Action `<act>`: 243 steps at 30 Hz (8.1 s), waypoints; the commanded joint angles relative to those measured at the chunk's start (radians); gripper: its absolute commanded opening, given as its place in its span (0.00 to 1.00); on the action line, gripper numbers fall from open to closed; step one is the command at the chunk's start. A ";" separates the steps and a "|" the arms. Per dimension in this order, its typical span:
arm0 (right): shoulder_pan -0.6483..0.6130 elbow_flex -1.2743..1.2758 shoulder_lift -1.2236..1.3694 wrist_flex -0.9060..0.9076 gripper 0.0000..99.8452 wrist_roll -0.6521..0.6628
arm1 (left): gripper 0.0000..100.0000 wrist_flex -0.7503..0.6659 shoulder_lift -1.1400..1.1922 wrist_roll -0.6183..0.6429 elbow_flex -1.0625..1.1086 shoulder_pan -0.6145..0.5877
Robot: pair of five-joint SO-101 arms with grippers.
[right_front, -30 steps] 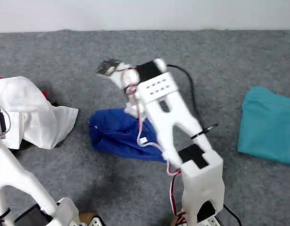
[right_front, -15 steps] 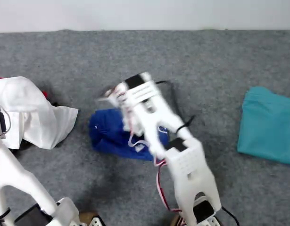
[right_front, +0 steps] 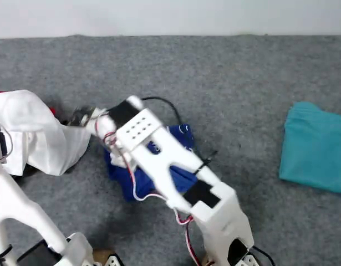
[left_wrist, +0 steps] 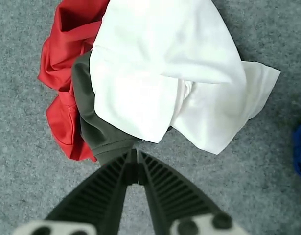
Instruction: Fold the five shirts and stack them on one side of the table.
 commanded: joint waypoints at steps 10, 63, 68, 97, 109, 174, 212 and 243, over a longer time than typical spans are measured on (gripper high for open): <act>0.263 -0.048 0.044 -0.079 0.01 0.083 | 0.02 -0.021 -0.031 -0.003 -0.007 0.000; -0.035 0.063 -0.101 0.012 0.01 -0.028 | 0.02 -0.021 -0.035 -0.003 -0.012 -0.080; 0.067 0.077 -0.117 0.042 0.01 -0.028 | 0.02 -0.021 -0.035 -0.003 -0.012 -0.077; -0.016 0.124 -0.041 0.031 0.01 -0.069 | 0.02 -0.021 -0.035 -0.006 -0.012 -0.078; -0.217 0.109 0.073 -0.091 0.01 -0.075 | 0.02 -0.023 -0.029 -0.008 -0.012 -0.080; 0.016 0.083 -0.073 -0.255 0.10 -0.112 | 0.02 -0.008 -0.035 -0.005 -0.012 -0.081; 0.018 -0.790 0.519 -0.085 0.01 -0.008 | 0.02 -0.015 -0.026 -0.005 -0.005 -0.075; 0.145 -0.885 0.443 0.045 0.29 -0.193 | 0.02 -0.015 -0.026 -0.005 -0.004 -0.074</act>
